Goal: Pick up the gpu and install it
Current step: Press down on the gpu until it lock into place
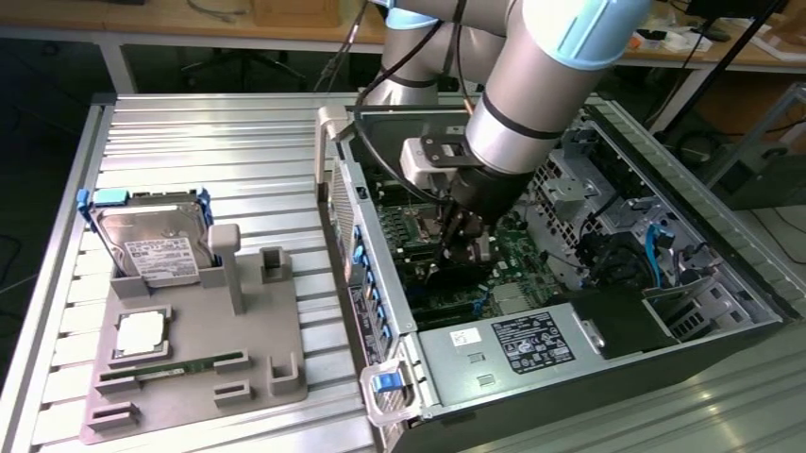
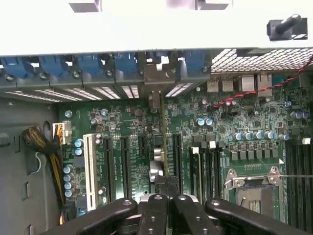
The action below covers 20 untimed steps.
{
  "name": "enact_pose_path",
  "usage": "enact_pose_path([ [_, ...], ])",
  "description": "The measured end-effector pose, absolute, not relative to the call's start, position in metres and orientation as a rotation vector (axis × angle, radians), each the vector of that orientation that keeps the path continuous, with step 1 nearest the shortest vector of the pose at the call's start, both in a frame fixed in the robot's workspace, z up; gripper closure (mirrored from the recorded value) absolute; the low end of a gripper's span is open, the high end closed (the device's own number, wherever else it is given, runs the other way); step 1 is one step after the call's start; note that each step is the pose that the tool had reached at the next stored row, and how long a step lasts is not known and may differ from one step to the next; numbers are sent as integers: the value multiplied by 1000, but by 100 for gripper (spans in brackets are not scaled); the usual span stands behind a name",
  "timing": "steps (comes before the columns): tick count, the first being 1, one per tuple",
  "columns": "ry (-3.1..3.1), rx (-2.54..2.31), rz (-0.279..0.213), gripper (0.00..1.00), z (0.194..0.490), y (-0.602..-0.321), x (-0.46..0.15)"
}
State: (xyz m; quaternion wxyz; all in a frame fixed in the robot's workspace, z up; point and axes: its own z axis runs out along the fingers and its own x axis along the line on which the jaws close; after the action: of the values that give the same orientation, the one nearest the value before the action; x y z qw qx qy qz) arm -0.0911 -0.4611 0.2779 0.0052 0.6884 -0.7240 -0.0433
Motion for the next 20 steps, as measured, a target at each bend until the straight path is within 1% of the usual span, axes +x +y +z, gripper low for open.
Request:
enact_pose_path([
  [4,-2269,2154,-136,89,298,-461,-98],
  [10,-2269,2154,-136,89,300,-461,-125],
  [15,-2270,2155,-139,89,311,-461,-144],
  [20,-2271,2153,-139,89,312,-460,-161],
])
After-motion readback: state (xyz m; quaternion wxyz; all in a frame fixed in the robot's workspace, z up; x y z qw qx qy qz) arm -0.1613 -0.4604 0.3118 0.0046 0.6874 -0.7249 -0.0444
